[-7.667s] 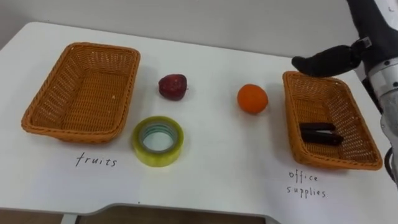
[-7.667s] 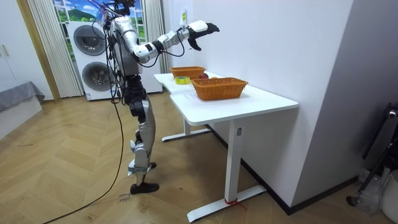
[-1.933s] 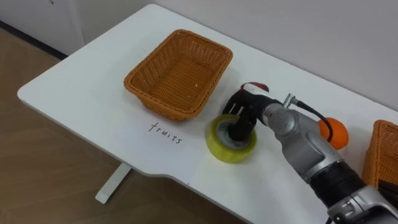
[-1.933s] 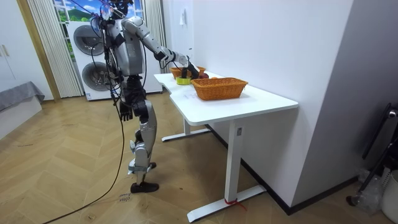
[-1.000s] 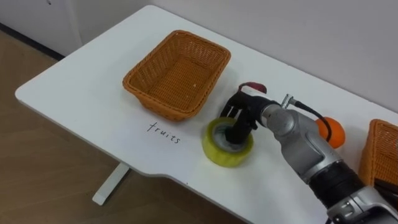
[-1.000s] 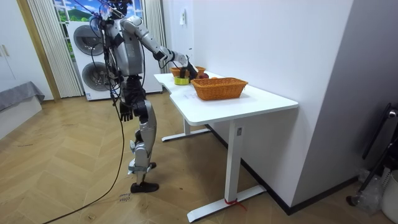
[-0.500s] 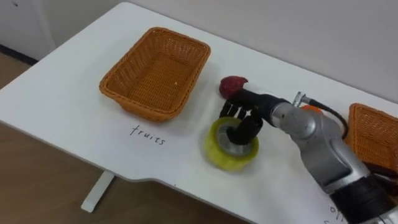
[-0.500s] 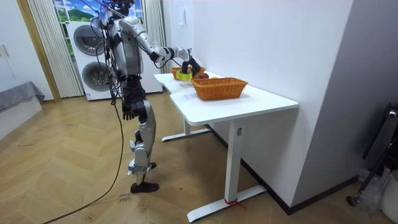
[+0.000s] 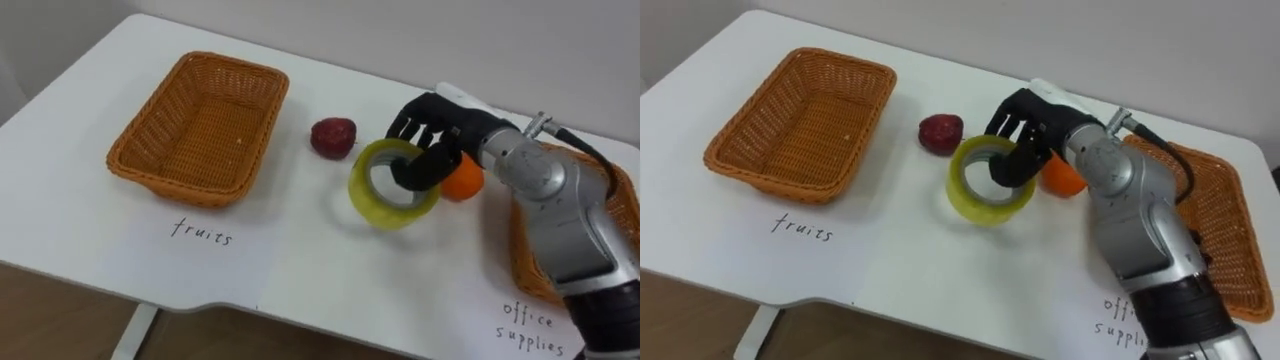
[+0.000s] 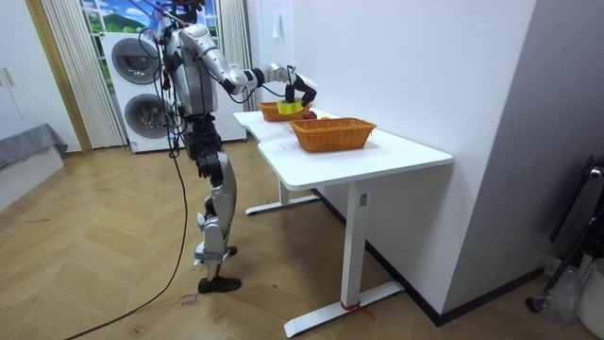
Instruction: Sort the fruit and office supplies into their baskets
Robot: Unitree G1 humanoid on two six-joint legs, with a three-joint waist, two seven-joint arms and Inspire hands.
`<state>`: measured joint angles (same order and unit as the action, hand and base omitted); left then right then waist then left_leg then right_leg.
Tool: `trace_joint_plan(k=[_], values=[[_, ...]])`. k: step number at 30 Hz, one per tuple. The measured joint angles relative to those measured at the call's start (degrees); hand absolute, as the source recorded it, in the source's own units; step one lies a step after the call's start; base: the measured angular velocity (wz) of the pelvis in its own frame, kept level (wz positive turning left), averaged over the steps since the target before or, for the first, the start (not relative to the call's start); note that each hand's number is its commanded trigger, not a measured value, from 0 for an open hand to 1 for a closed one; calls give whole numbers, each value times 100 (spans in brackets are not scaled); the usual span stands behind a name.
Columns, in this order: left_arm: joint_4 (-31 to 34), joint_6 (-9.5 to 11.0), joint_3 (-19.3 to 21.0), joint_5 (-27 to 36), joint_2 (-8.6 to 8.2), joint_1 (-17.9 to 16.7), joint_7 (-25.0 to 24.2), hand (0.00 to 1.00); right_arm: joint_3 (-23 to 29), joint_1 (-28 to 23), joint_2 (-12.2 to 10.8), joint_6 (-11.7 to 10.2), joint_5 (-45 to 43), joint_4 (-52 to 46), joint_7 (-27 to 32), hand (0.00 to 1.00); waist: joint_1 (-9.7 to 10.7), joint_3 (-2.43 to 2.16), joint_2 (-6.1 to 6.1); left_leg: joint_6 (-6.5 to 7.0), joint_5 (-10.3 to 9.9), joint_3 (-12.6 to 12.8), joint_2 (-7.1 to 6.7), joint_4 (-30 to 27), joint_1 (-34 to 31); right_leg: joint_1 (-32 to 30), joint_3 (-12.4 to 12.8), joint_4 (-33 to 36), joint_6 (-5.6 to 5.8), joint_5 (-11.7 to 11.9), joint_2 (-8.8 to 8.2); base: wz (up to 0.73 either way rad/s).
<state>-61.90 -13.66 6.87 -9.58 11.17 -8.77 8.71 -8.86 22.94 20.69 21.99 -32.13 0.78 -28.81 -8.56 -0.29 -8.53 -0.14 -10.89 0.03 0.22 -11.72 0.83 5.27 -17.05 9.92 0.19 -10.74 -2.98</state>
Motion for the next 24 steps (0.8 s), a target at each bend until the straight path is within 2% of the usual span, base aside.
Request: trace_joint_plan(k=[2, 4, 9, 13, 17, 22, 24], values=[[0, 27, 79, 47, -7, -26, 5, 0, 179, 0, 8, -16, 40, 0, 10, 100, 55, 33, 47, 0, 0, 0, -1, 10, 58, 50, 32, -2, 0, 0, 1, 0], [-1, 35, 141, 71, -10, -58, 5, 0, 319, 0, 15, -21, 66, 0, 18, 100, 81, 47, 68, 0, 0, 6, 0, 36, 88, 66, 59, -4, 0, 0, 4, -2], [-11, 77, 290, 107, -57, -106, 18, 0, 573, -27, 84, -84, 84, 1, 41, 100, 111, 47, 64, 0, 0, 66, 6, 38, 103, 58, 132, -7, 0, 0, 5, -5], [-14, 182, 428, 120, -90, -153, 76, 0, 755, -72, 265, -166, 374, 39, 140, 100, 113, 46, 46, 1, 0, 85, 7, 43, 130, 70, 165, 2, 1, 0, 8, -2], [-10, 245, 413, 109, -89, -237, 77, 0, 812, -72, 456, -273, 589, 265, 317, 100, 154, 46, 6, 0, -1, 99, 11, 44, 132, 65, 194, 2, 1, 0, 13, -1], [-1, 245, 414, 104, -81, -353, 70, 0, 842, -76, 537, -276, 962, 594, 521, 100, 225, 27, -72, 0, -1, 128, 19, 34, 136, 75, 213, 8, 1, 1, 14, -2], [1, 252, 430, 111, -65, -392, 64, 0, 857, -78, 604, -355, 1153, 873, 621, 100, 231, 33, -120, 1, -2, 113, 17, 25, 138, 93, 213, 6, 3, 2, 15, 2]])
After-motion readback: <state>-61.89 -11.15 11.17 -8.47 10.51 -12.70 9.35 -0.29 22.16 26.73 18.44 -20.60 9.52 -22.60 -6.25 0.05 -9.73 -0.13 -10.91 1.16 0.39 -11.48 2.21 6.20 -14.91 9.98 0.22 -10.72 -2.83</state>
